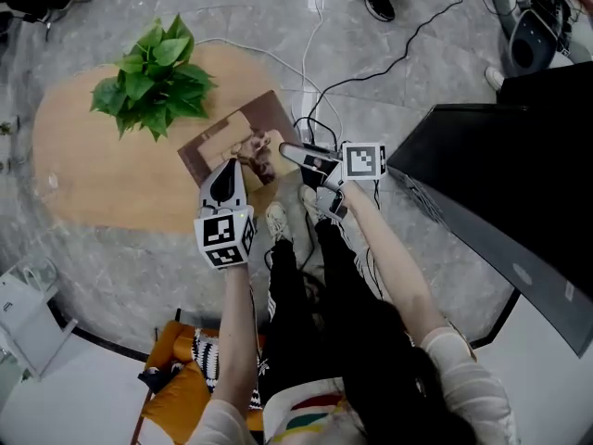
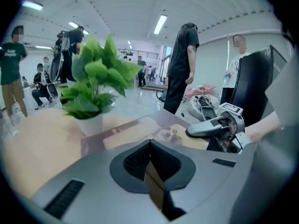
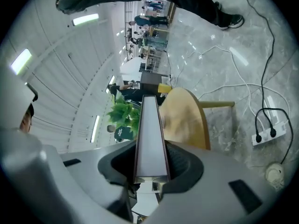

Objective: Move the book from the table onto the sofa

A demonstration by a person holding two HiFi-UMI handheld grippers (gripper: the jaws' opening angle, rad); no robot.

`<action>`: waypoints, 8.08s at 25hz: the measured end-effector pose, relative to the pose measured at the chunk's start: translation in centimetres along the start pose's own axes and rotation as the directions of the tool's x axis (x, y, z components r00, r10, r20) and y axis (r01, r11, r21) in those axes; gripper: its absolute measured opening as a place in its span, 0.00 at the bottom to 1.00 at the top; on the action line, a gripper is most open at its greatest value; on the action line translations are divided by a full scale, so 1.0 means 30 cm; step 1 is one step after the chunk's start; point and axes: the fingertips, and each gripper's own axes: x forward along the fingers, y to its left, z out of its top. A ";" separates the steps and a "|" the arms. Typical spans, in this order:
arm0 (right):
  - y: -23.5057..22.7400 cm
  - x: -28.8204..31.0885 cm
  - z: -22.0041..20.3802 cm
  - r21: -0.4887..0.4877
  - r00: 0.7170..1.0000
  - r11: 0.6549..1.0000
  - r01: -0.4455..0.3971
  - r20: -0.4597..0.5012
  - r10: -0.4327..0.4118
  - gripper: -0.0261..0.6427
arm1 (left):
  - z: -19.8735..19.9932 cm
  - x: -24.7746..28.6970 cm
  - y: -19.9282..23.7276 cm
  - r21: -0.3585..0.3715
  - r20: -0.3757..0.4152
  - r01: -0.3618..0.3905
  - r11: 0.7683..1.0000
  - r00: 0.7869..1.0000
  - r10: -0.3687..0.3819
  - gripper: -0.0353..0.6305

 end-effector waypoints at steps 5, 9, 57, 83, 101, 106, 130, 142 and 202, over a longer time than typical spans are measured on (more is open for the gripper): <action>0.264 -0.082 0.058 -0.033 0.995 0.998 -0.055 0.082 0.057 0.27 | 0.273 -0.212 0.006 0.024 0.141 -0.067 0.997 0.988 0.063 0.06; 0.565 -0.139 0.125 -0.108 0.983 0.984 -0.141 0.101 0.152 0.27 | 0.514 -0.381 0.033 -0.002 0.258 -0.112 0.994 0.960 0.109 0.06; 1.768 0.278 -2.191 0.318 0.070 0.783 -0.535 -0.907 0.416 0.27 | -0.723 -3.098 -0.346 -0.501 -0.199 -0.768 -0.398 -0.345 0.917 0.06; 1.611 -0.537 -3.622 0.474 -0.887 0.870 -0.137 -0.450 0.105 0.27 | -1.093 -3.283 -1.366 0.036 -0.707 0.042 -0.998 -0.705 -0.055 0.06; 1.183 -1.968 -3.559 0.410 -0.995 0.910 -0.061 0.052 -0.090 0.27 | -1.214 -2.944 -2.419 0.237 -0.693 0.377 -0.895 -0.580 -0.428 0.06; 1.078 -2.246 -3.526 0.365 -0.990 0.930 -0.044 0.108 -0.089 0.27 | -1.249 -2.864 -2.658 0.285 -0.695 0.419 -0.862 -0.529 -0.487 0.06; -0.241 -2.430 -3.651 0.252 -0.898 0.881 -0.401 0.083 -0.433 0.27 | -2.181 -2.369 -2.813 0.260 -0.789 0.545 -0.797 -0.356 -0.501 0.06; -0.480 -2.419 -3.617 0.228 -0.820 0.819 -0.527 0.119 -0.561 0.27 | -2.248 -2.288 -2.795 0.264 -0.801 0.538 -0.800 -0.339 -0.493 0.06; 1.423 -2.915 -3.442 0.975 -0.941 0.121 -0.187 -0.142 -0.307 0.06 | -1.007 -3.249 -3.032 0.392 -0.459 0.499 -0.773 -0.623 -0.634 0.06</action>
